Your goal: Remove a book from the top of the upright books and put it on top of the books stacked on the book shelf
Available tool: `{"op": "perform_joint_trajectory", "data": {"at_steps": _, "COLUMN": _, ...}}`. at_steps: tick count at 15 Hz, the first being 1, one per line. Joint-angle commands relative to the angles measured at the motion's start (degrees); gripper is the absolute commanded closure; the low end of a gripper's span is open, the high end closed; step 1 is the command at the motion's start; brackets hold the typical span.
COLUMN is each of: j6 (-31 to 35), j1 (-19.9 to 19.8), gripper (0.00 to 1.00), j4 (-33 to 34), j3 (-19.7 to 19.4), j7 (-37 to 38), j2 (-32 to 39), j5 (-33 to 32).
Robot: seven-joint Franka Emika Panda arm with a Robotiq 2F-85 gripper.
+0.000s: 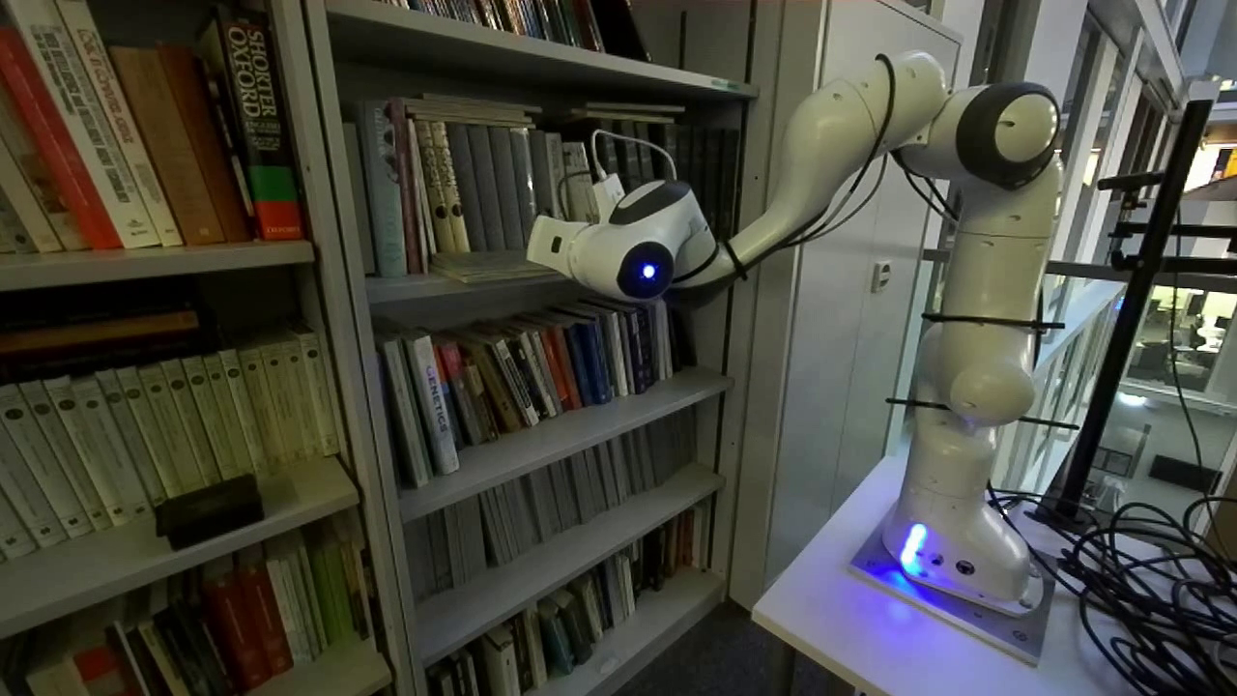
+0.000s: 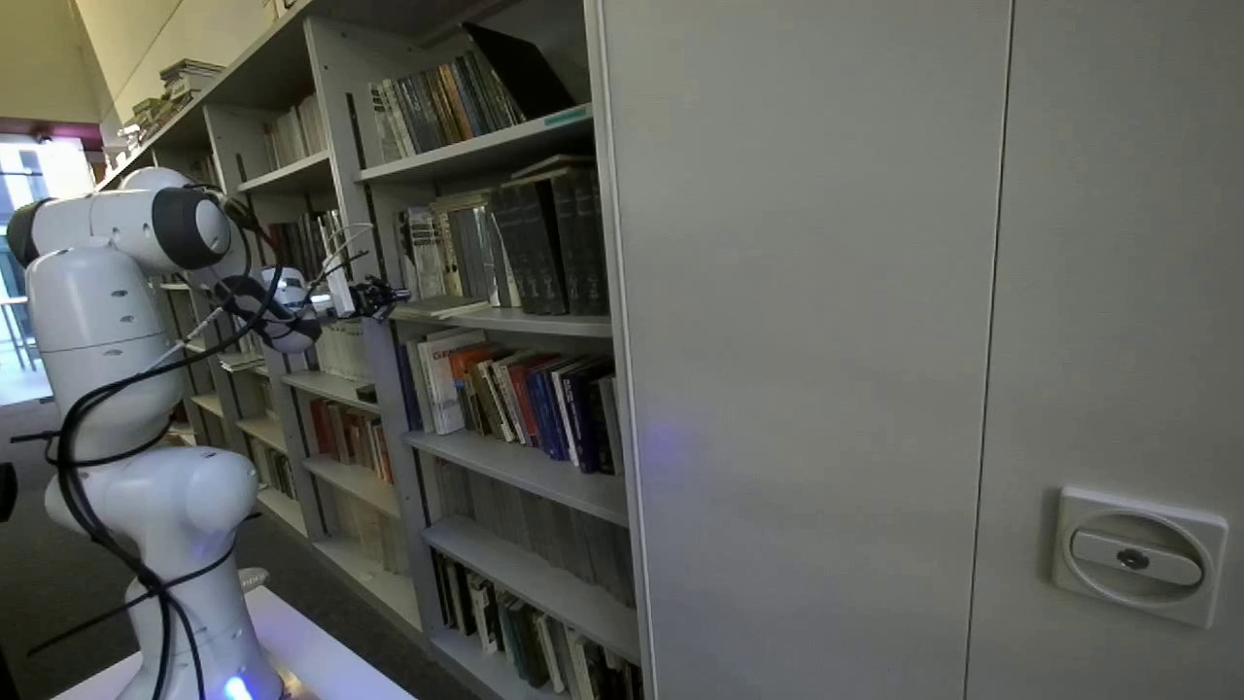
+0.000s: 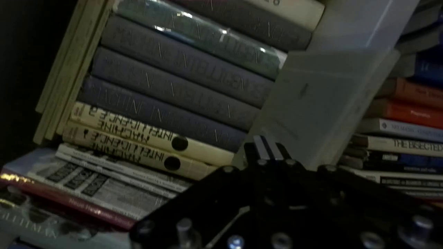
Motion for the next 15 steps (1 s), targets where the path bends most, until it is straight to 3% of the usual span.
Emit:
{"op": "perform_joint_trajectory", "data": {"at_steps": 1, "j6": -1.9, "j1": -1.6, "gripper": 1.0, "j4": -2.1, "j3": -0.7, "j7": -1.7, "j2": -3.5, "j5": 0.8}}
{"op": "perform_joint_trajectory", "data": {"at_steps": 15, "j6": -5.4, "j1": -1.6, "gripper": 1.0, "j4": -11.4, "j3": -0.4, "j7": -6.2, "j2": -6.6, "j5": 8.8}}
